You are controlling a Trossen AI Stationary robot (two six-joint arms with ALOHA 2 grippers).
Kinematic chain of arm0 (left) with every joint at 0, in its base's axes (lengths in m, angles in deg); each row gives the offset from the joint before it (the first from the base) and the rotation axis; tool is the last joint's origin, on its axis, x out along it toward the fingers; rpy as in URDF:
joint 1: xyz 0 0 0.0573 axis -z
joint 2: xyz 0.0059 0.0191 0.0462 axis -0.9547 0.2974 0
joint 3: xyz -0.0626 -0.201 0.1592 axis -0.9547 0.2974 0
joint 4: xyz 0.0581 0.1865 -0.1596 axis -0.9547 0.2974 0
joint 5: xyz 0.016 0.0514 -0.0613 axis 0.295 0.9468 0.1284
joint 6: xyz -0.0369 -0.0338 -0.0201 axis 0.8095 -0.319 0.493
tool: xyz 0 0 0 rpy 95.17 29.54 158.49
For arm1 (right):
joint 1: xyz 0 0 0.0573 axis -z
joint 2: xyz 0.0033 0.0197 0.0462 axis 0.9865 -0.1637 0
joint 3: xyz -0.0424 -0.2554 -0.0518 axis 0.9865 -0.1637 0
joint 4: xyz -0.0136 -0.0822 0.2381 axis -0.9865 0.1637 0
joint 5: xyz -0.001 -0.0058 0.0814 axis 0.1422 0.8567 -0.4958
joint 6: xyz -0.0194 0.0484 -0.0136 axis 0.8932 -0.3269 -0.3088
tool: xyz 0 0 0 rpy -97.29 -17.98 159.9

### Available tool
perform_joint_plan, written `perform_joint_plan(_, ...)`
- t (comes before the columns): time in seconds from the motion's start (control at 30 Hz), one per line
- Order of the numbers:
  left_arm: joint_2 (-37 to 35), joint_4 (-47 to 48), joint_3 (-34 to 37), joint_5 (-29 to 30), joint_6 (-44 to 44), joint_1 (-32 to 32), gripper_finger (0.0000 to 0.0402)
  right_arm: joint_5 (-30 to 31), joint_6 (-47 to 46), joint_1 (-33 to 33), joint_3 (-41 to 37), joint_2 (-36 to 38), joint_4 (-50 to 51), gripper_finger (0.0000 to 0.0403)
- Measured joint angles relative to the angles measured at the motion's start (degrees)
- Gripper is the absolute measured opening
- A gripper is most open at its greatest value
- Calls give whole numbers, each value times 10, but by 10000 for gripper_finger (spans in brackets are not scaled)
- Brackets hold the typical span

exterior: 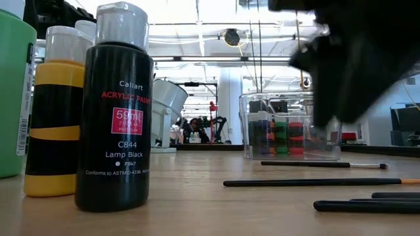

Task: Pick & Place Paint Supplies
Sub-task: Put the paint brush into the cup

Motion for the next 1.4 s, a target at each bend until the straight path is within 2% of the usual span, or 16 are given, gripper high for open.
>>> perform_joint_plan(0.33, 0, 0, 0, 0, 3, 0, 21, -21, -63, -26, 0, -19, 66, 158)
perform_joint_plan(0.43, 0, 1, 0, 0, 3, 0, 21, -11, -73, -39, 0, -19, 73, 157)
perform_joint_plan(0.57, 0, 1, 0, 0, 3, 0, 21, 21, -70, -45, -26, -18, 46, 157)
perform_joint_plan(0.8, 0, 3, 0, 0, 3, 0, 21, 8, -107, -36, -86, -14, 6, 152)
perform_joint_plan(1.07, 0, 3, 0, 0, 2, 0, 21, 8, -130, -24, -129, -16, -22, 100)
perform_joint_plan(1.3, 0, 3, 0, 0, 4, 0, 21, -4, -126, -16, -163, -13, -78, 18)
perform_joint_plan(1.4, 0, 3, 0, -1, 5, 0, 21, -5, -125, -15, -170, -14, -78, 8)
